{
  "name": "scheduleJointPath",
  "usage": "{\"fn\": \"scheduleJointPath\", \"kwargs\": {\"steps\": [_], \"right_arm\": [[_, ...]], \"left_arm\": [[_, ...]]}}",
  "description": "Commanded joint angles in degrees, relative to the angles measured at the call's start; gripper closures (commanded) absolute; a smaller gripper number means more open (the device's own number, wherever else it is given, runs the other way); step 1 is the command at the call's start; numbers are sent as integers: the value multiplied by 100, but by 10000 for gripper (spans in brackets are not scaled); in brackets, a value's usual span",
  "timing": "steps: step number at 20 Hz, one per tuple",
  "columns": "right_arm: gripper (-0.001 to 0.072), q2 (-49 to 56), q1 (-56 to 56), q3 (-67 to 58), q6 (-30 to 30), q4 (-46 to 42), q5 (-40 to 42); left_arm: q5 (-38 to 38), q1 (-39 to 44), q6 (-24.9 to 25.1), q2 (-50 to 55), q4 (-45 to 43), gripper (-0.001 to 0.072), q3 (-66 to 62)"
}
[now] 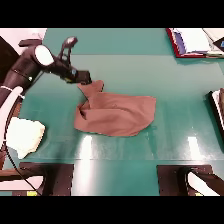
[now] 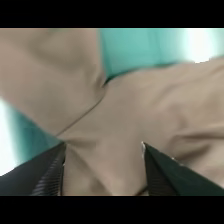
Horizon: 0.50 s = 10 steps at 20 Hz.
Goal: Fold the shirts.
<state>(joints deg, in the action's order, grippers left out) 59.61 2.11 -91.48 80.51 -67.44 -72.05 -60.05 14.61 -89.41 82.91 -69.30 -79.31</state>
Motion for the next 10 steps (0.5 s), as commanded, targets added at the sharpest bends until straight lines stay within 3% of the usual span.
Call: {"fn": "scheduleJointPath", "kwargs": {"steps": [1,9,10], "right_arm": [[695,2,-4,302,2,33,2],[695,4,-4,420,2,37,-13],[695,4,-4,420,2,37,-15]], "left_arm": [[752,-179,-81,168,431,137,966],[1156,-179,-229,697,844,138,997],[1246,-179,-227,695,844,237,997]]}}
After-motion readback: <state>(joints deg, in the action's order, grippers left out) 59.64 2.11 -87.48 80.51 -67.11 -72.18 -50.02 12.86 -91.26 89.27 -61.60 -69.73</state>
